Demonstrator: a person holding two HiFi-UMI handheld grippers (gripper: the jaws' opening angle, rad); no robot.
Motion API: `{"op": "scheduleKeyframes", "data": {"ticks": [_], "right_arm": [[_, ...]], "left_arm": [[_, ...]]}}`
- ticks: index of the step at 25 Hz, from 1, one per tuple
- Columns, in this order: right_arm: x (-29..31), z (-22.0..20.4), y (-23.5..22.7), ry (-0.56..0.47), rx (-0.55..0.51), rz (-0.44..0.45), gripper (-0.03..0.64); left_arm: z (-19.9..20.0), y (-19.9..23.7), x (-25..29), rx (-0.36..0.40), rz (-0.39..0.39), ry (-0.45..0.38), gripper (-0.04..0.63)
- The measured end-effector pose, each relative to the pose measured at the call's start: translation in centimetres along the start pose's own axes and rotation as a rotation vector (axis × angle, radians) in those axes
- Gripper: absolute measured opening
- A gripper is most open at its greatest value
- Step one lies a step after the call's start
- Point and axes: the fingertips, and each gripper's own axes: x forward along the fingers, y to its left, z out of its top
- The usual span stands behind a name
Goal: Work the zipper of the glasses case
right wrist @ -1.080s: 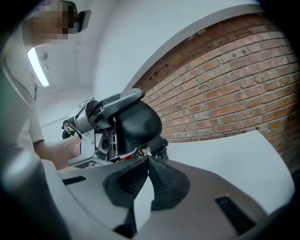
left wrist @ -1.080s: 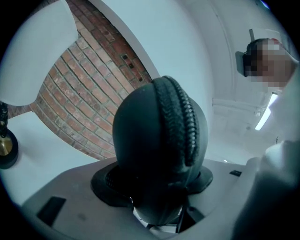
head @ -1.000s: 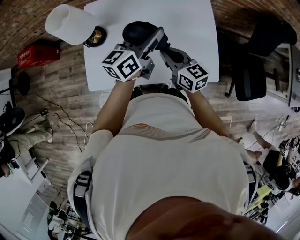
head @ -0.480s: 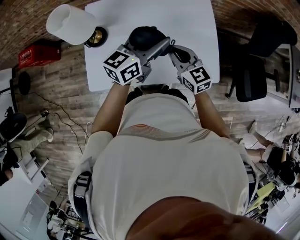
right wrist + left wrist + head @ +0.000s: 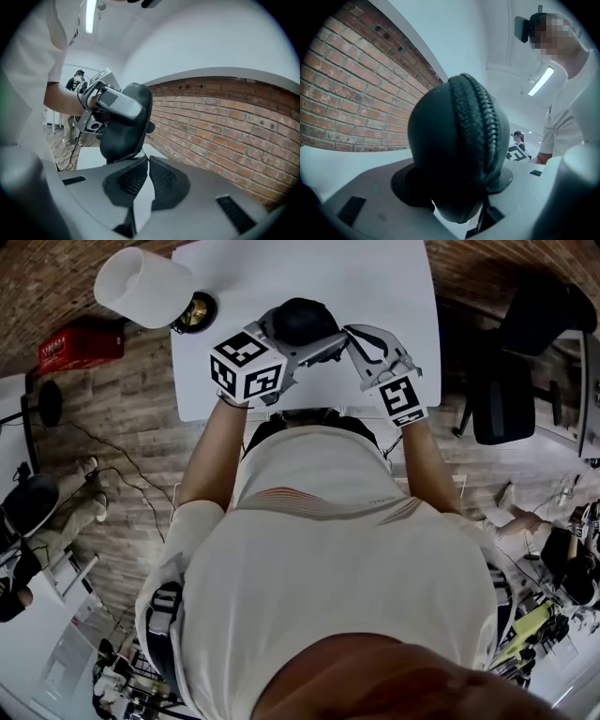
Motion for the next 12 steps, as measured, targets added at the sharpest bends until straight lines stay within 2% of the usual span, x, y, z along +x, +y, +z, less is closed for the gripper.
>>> {"op": "scheduleKeyframes", "data": {"ticks": [5,9,12], "right_arm": [[0.1,0.6,-0.1,0.009,-0.072,0.0,0.062],[0.2,1.3,-0.1,-0.006,-0.112,0.005,0.06],[0.3,1.9,-0.2,-0.017,-0.136,0.012,0.06]], "left_arm": [[-0.9,-0.1,0.3,0.025,-0.009,0.069,0.265],[-2.8,-0.6,0.8,0.116,-0.022,0.202,0.265],[-4.1,-0.5,0.9,0.125,-0.03,0.267,0.265]]}}
